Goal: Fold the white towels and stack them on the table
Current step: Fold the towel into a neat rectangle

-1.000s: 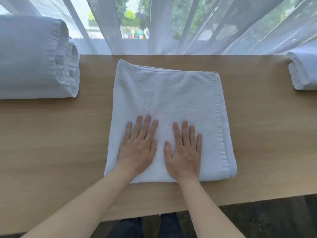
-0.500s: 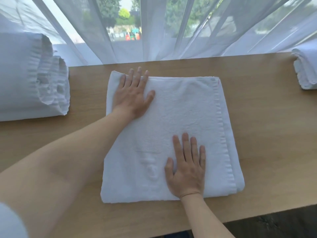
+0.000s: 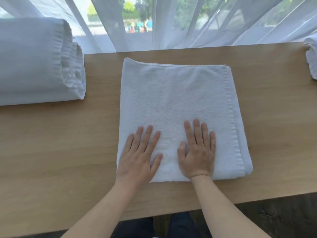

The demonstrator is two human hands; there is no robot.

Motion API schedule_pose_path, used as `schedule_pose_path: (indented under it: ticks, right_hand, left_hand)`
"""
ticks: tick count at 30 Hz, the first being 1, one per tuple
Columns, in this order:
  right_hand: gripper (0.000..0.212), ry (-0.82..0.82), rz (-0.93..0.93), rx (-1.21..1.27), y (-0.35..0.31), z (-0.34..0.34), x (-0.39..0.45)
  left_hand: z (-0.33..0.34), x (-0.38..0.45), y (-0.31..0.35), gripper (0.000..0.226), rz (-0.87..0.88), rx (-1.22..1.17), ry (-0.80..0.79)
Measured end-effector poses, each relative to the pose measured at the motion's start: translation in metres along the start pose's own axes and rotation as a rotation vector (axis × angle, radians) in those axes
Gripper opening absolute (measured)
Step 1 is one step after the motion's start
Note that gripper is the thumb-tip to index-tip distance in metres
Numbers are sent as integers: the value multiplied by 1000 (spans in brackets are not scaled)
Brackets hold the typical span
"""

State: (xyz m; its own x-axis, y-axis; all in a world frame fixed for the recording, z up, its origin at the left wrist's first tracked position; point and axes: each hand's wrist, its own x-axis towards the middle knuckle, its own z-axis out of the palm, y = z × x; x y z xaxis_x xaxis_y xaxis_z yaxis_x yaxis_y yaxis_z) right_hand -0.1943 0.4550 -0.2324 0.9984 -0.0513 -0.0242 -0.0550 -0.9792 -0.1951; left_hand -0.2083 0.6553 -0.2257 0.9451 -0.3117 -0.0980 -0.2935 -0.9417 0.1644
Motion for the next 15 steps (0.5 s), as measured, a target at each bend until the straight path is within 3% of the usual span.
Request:
schedule_pose_path:
  ticks: [8,15]
  right_hand:
    - [66,19,15,44,-2,1,0]
    - [67,-20,8,66,-3,-3,0]
  left_hand:
    - [7,2,2,66,24,22,70]
    - [16,-45,-13,66,249,18,158]
